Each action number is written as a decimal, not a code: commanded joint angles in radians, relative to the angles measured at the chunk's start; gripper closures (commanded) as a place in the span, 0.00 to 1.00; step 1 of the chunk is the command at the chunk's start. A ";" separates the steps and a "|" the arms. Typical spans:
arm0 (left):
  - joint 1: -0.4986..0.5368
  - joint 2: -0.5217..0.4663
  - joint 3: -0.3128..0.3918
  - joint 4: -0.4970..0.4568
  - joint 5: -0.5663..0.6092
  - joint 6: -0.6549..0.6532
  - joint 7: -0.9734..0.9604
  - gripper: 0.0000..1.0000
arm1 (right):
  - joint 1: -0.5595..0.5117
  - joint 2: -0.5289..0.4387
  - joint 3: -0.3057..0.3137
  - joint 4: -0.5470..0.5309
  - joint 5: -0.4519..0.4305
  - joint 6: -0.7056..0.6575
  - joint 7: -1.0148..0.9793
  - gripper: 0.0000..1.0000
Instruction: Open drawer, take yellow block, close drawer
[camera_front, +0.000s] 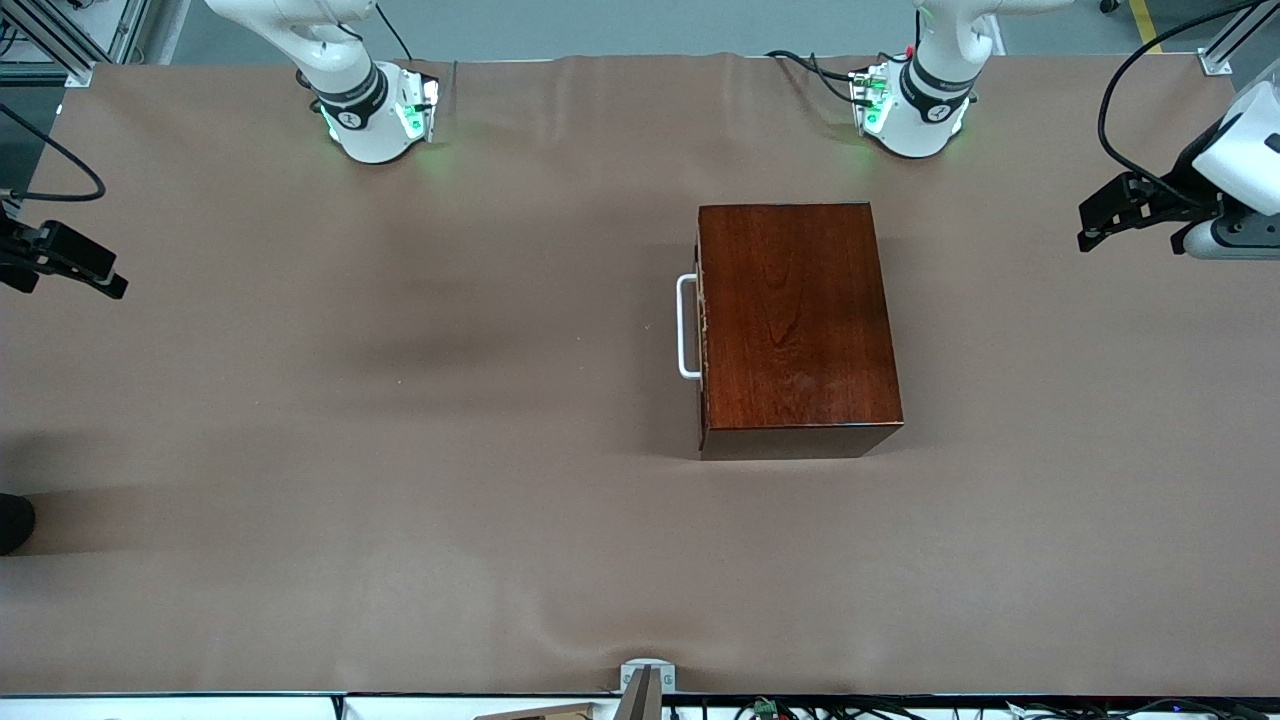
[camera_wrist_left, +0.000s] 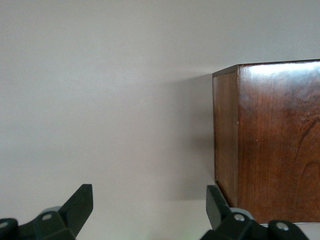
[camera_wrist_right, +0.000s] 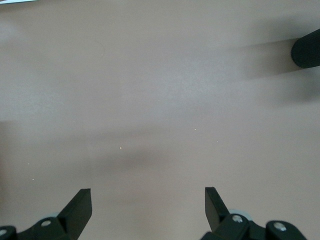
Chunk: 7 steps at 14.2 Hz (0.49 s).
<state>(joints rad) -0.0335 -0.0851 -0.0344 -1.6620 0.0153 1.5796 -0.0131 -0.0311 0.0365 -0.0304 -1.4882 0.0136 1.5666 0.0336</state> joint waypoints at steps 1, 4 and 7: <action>0.014 -0.018 -0.009 -0.012 0.003 0.008 0.053 0.00 | -0.018 -0.007 0.017 0.005 -0.011 -0.002 0.006 0.00; 0.015 -0.016 -0.009 -0.010 0.003 0.008 0.056 0.00 | -0.018 -0.007 0.017 0.003 -0.011 -0.002 0.006 0.00; 0.015 -0.012 -0.007 -0.008 -0.006 0.008 0.051 0.00 | -0.018 -0.007 0.017 0.003 -0.010 -0.002 0.006 0.00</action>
<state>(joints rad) -0.0335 -0.0851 -0.0344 -1.6621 0.0153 1.5810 0.0186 -0.0311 0.0365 -0.0304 -1.4882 0.0136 1.5666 0.0336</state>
